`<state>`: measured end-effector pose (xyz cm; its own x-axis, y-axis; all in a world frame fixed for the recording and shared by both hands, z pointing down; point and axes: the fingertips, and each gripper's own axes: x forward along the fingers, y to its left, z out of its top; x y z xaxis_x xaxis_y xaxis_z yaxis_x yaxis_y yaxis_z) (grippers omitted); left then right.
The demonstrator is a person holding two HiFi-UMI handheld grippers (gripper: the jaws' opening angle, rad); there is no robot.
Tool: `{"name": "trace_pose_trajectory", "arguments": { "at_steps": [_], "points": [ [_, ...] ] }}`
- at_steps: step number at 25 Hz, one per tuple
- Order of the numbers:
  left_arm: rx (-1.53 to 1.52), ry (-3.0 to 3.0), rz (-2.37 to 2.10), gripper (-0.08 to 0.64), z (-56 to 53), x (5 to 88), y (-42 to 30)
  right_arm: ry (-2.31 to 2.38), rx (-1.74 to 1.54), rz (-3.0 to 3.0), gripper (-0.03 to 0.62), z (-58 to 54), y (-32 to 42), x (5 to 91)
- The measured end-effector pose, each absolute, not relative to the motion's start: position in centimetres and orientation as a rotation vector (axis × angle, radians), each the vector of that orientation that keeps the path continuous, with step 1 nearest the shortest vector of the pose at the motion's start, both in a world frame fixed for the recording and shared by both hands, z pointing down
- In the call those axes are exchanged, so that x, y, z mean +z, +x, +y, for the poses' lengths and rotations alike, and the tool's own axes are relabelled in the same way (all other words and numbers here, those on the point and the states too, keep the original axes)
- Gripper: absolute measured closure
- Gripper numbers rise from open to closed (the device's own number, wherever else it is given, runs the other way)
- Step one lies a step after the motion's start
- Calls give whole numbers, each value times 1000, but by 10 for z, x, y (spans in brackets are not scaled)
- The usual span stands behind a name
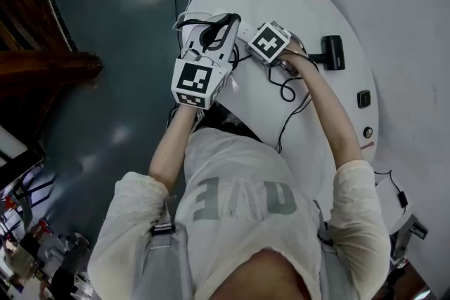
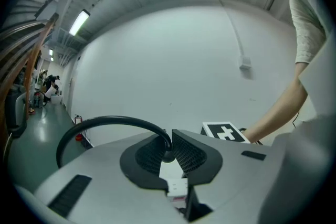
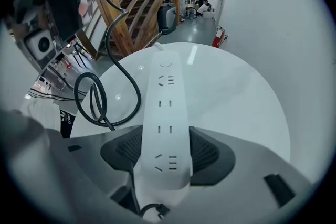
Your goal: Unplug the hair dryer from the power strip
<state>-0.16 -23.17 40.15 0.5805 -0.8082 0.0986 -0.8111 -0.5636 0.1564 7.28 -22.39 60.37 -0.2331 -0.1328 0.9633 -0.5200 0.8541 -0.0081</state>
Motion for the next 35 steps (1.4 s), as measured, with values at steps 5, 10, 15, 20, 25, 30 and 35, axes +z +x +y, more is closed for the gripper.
{"name": "trace_pose_trajectory", "arguments": {
  "at_steps": [5, 10, 15, 20, 25, 30, 35],
  "points": [
    [172, 2517, -1319, 515, -216, 448, -7, 501, 405, -1786, 331, -221, 75, 604],
    [218, 2423, -1249, 515, -199, 480, -5, 498, 408, -1816, 331, -221, 70, 603],
    [277, 2349, -1221, 423, -182, 502, 3, 482, 455, -1829, 331, -213, 68, 605],
    [330, 2314, -1186, 280, -161, 520, 9, 503, 430, -1828, 331, -216, 70, 603],
    [368, 2252, -1159, 239, -145, 533, 11, 532, 371, -1815, 331, -225, 78, 603],
    [348, 2283, -1174, 183, -142, 525, 10, 541, 377, -1818, 331, -225, 78, 604],
    [495, 2265, -1258, 183, -134, 539, -15, 540, 373, -1826, 331, -225, 78, 603]
  ]
}}
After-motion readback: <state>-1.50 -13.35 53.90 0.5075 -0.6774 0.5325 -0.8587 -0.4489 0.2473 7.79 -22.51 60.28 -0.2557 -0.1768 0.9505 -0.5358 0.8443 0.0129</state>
